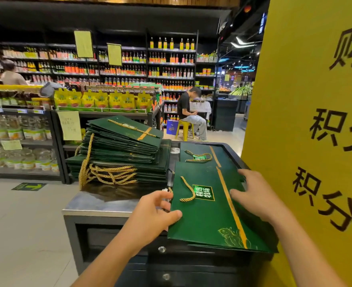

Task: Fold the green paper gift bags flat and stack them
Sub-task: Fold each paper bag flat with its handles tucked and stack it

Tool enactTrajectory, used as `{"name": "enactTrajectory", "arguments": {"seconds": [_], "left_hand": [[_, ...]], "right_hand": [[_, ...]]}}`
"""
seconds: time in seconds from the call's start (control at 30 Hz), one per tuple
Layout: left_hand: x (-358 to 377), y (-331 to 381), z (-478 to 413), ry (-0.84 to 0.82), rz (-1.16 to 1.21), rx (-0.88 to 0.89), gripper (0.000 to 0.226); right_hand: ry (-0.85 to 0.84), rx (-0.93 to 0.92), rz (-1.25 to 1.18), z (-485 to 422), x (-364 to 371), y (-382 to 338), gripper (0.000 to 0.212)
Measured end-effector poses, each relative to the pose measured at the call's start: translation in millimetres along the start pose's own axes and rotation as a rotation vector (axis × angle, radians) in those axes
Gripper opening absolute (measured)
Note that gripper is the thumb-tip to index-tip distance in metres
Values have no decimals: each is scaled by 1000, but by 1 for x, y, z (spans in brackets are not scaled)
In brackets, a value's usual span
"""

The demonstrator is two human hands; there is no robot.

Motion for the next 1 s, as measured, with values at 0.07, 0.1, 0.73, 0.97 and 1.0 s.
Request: {"name": "enactTrajectory", "arguments": {"seconds": [0.07, 0.1, 0.73, 0.97, 1.0], "left_hand": [[2, 3, 0, -13, -47, 25, 48], [2, 4, -1, -22, -64, 34, 46], [10, 26, -107, -131, -1051, 482, 32], [17, 18, -123, -106, -1272, 746, 15], [15, 18, -124, -103, -1210, 743, 8]], "right_hand": [[-83, -116, 34, -12, 5, -12, 62], [-115, -174, 61, -21, 10, -17, 57], [-167, -371, 297, -68, 73, -6, 53], [-159, -379, 273, -69, 77, -3, 53], [-160, -377, 270, -69, 76, -3, 53]]}}
Point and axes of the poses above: each hand's wrist, its own z-axis away from the middle knuckle, its own x-axis out of the palm, y = z × x, the point moved 1 cm from there along -z, towards the middle knuckle, and after that the axes turned 10 degrees about z, right-handed, at the moved point
